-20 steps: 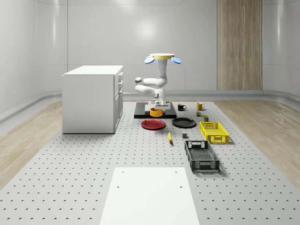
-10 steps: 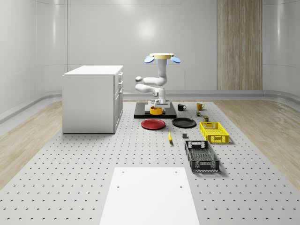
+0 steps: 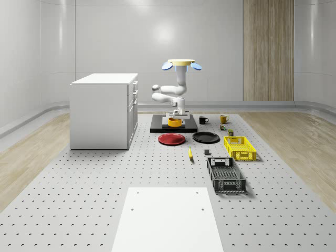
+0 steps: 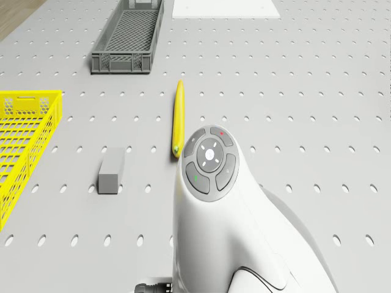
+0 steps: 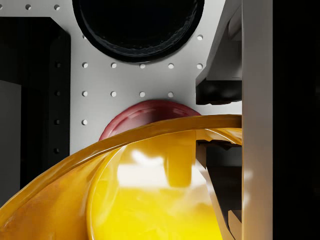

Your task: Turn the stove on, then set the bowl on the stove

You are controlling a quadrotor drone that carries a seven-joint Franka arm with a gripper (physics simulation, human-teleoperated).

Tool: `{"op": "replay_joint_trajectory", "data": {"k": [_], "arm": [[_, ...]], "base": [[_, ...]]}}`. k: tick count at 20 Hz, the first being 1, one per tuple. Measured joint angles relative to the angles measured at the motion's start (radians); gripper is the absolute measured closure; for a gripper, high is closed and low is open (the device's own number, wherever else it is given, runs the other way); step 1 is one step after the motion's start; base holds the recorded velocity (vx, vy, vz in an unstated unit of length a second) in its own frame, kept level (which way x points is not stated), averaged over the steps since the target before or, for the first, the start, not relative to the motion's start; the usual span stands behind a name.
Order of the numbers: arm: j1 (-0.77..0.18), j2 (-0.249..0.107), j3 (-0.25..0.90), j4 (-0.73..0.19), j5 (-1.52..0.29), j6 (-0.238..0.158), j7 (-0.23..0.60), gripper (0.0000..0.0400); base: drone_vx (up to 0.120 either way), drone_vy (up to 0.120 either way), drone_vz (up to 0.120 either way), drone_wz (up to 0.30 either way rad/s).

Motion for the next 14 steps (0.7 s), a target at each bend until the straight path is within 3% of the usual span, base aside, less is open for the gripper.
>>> {"op": "replay_joint_trajectory", "data": {"k": [14], "arm": [[-0.001, -0.003, 0.000, 0.000, 0.001, 0.003, 0.001, 0.0298]], "base": [[-0.120, 0.000, 0.000, 0.000]]}}
